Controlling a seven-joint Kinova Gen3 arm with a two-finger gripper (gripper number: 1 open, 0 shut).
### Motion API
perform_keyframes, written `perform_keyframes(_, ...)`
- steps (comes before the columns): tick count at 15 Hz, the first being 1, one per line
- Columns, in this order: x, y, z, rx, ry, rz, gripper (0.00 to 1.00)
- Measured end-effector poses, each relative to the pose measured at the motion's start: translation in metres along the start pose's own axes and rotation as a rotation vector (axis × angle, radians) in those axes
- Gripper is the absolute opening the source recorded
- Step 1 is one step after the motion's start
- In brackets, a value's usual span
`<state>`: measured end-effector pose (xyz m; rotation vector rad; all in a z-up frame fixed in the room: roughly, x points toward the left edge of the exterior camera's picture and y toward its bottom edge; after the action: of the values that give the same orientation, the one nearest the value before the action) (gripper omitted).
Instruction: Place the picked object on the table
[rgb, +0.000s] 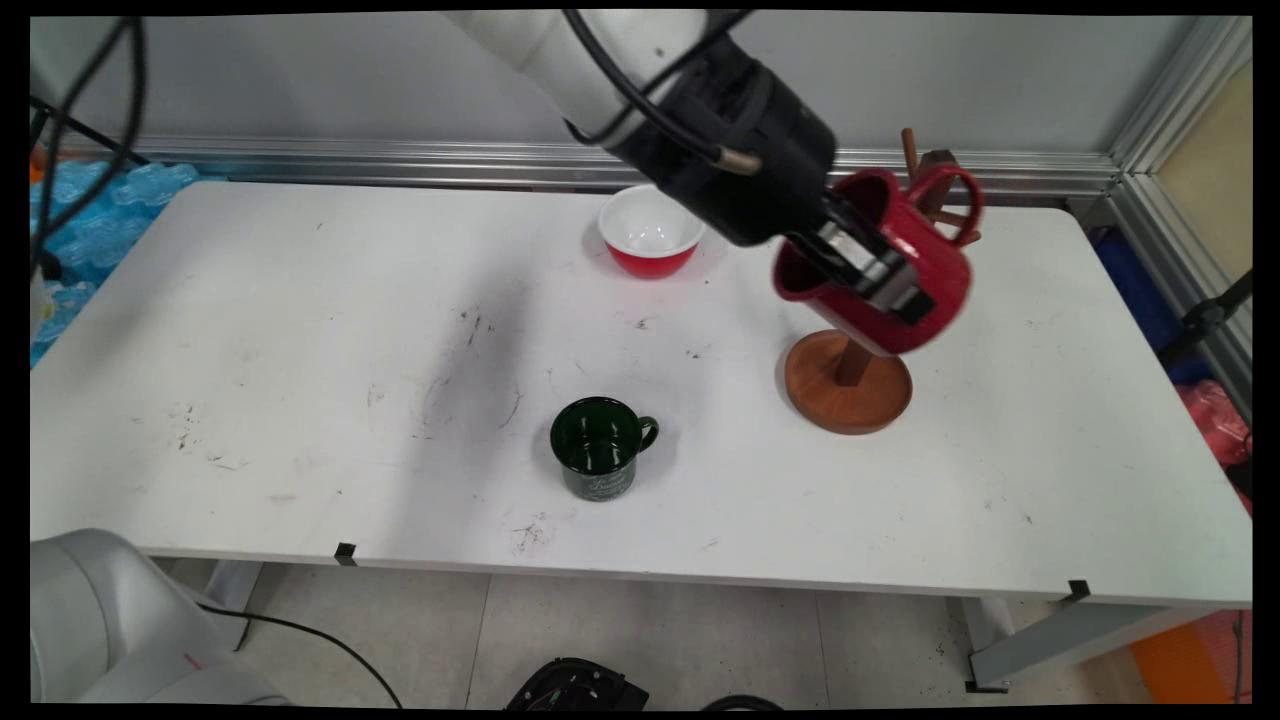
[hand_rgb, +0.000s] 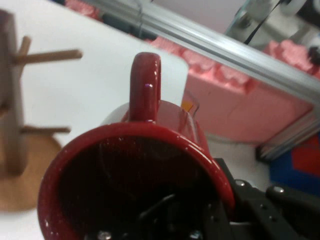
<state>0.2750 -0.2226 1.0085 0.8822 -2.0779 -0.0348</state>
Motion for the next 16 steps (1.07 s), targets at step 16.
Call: perform_keyframes(16, 0.031, -0.041, -0.035, 0.463, -0.154, -0.181, 0.0)
